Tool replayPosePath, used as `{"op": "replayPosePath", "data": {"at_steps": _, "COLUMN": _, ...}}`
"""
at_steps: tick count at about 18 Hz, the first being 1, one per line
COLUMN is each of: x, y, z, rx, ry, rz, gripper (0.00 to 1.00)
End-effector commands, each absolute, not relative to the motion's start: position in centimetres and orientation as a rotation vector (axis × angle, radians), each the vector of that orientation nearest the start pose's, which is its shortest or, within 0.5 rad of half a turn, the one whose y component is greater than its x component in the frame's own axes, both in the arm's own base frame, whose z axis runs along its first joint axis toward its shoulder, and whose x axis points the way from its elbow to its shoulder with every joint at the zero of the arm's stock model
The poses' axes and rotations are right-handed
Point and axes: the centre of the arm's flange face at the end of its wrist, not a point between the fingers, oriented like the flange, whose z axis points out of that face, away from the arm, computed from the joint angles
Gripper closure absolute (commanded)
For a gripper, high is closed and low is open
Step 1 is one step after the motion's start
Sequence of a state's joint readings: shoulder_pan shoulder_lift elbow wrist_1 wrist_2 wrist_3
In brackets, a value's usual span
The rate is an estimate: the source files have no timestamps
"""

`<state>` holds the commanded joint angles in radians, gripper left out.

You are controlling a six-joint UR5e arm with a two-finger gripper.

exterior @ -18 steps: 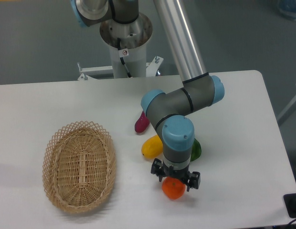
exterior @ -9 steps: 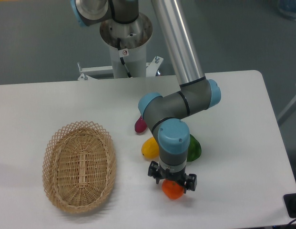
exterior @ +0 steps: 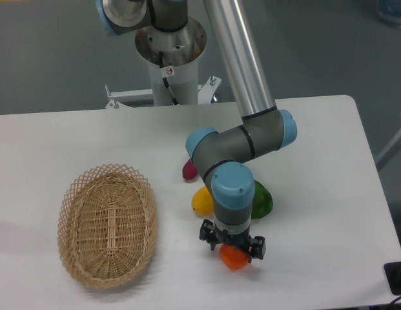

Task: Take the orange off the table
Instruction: 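Close the gripper fingers on the orange, then lift the gripped orange up off the table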

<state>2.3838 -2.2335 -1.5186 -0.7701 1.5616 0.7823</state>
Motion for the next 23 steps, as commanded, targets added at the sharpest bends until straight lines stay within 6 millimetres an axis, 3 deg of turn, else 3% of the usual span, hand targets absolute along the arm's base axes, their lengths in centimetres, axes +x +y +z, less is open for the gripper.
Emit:
{"op": "replayPosePath", "data": {"at_steps": 12, "x": -41.79, "y": 57.63, "z": 19.39, "rx": -3.013, "ry": -0.047, "rz": 0.228, "gripper": 0.08}}
{"op": "replayPosePath", "data": {"at_steps": 15, "x": -41.85, "y": 57.64, "z": 19.46, "rx": -3.014, "ry": -0.047, "rz": 0.234, "gripper": 0.19}}
{"op": "replayPosePath", "data": {"at_steps": 23, "x": -41.94, "y": 57.77, "z": 20.27, "rx": -3.0, "ry": -0.058, "rz": 0.243, "gripper": 0.34}}
